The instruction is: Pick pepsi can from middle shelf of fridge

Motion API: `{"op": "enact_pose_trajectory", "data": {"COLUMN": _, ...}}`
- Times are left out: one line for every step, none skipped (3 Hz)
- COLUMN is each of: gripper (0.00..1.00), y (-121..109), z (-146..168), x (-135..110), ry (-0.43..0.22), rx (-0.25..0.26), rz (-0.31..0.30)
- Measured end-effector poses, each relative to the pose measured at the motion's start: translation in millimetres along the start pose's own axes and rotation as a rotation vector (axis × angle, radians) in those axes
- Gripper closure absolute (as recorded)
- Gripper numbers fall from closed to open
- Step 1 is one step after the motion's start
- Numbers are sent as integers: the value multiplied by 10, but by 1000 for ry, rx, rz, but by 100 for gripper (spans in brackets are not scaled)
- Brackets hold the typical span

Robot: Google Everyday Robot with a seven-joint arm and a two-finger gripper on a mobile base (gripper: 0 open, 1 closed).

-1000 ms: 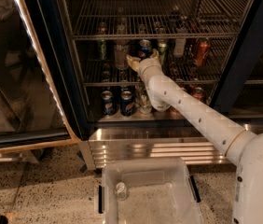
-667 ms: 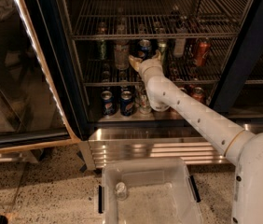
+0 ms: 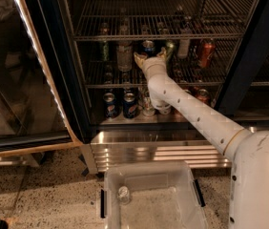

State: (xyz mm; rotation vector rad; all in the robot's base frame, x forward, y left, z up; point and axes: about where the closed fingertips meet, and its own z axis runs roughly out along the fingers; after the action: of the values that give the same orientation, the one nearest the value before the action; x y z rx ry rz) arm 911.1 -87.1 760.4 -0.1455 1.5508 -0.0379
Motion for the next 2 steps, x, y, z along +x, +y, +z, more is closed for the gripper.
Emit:
{"op": "enact_pose_trajectory", "data": {"gripper": 28, "y": 23, "z": 22, "x": -18, "ry": -4, "rx": -8, "rz": -2}}
{"op": "enact_pose_trajectory", "data": {"gripper": 28, "y": 58, "z": 35, "x": -28, "ry": -5, "rx": -19, "rz": -2}}
